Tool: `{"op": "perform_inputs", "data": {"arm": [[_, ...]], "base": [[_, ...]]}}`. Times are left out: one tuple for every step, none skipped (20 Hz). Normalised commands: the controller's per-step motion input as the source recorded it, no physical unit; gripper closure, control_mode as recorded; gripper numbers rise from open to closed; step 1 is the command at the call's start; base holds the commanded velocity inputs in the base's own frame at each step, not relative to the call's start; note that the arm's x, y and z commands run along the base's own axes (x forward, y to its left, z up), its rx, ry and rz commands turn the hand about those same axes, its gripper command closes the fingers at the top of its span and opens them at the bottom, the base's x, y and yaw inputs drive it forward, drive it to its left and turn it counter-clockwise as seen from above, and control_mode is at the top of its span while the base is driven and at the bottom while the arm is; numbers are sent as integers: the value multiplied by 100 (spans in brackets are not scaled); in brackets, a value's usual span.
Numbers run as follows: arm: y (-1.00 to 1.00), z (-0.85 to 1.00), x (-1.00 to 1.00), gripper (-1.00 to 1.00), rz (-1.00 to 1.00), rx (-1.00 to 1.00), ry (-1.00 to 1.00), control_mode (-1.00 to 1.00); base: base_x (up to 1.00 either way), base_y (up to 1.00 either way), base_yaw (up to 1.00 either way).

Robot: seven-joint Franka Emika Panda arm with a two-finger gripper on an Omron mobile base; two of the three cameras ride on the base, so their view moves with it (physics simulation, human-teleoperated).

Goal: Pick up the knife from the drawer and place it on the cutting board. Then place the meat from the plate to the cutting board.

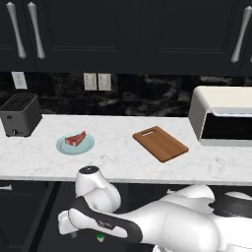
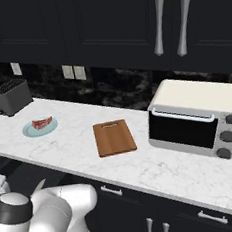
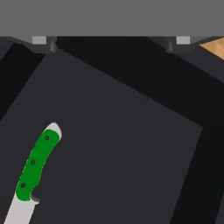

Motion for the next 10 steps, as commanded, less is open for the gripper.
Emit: {"op": "perform_inputs", "data": {"arm": [[-36,-27,1,-100,-10,-7,0,-100],[-36,-26,8,-100,-11,-7,0,-100],[-32,-28,23,-100,-11,-8,0,-100],[-34,-26,31,-100,-9,-6,0,-100],[-46,-19,36,-100,-6,-1,3,-100],[-54,-14,38,-100,-1,0,4,-100],[-49,-18,40,-100,0,0,4,-100],[-45,-14,35,-100,0,0,0,-100],[-43,-14,27,-100,0,0,0,-100],[-43,-11,14,-100,4,0,0,-100]], "base": [[0,0,0],[0,0,0],[0,0,0],[0,0,0],[0,0,0],[0,0,0],[0,0,0],[0,0,0],[0,0,0],[0,0,0]]}}
